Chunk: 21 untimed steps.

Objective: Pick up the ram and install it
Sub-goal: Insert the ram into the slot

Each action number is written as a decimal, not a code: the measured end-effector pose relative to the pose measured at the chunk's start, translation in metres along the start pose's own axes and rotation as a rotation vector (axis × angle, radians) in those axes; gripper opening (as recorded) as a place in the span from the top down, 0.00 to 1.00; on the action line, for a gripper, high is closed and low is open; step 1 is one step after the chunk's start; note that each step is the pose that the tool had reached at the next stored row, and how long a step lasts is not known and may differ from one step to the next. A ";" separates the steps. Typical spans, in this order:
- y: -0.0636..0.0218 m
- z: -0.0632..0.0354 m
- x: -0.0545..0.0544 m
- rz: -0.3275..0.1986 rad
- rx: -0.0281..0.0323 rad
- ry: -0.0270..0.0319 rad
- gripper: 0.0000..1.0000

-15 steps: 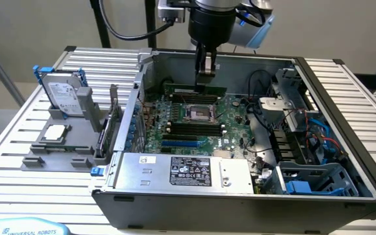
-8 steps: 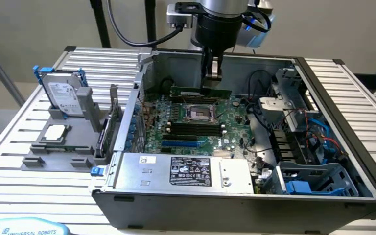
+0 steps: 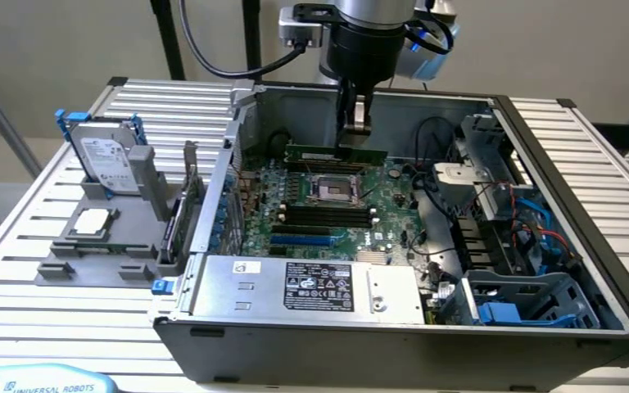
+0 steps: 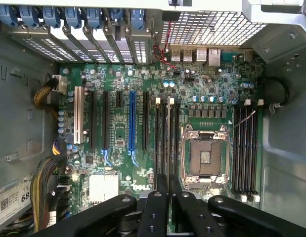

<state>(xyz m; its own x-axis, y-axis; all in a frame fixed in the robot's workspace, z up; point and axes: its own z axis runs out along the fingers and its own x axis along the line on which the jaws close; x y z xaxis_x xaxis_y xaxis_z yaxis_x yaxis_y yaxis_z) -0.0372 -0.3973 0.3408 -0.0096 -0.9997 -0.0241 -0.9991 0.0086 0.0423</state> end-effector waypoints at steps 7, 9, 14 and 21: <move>-0.0001 0.0011 0.000 0.000 0.0002 -0.0003 0.87; -0.0002 0.0045 0.000 0.001 0.0002 -0.0001 0.87; -0.0006 0.0136 -0.001 0.008 0.0003 -0.0003 0.87; -0.0011 0.0264 -0.003 0.009 0.0004 -0.0004 0.87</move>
<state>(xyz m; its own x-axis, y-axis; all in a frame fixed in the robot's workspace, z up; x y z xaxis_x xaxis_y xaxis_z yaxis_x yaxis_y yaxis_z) -0.0372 -0.3938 0.3145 -0.0189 -0.9995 -0.0242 -0.9990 0.0179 0.0421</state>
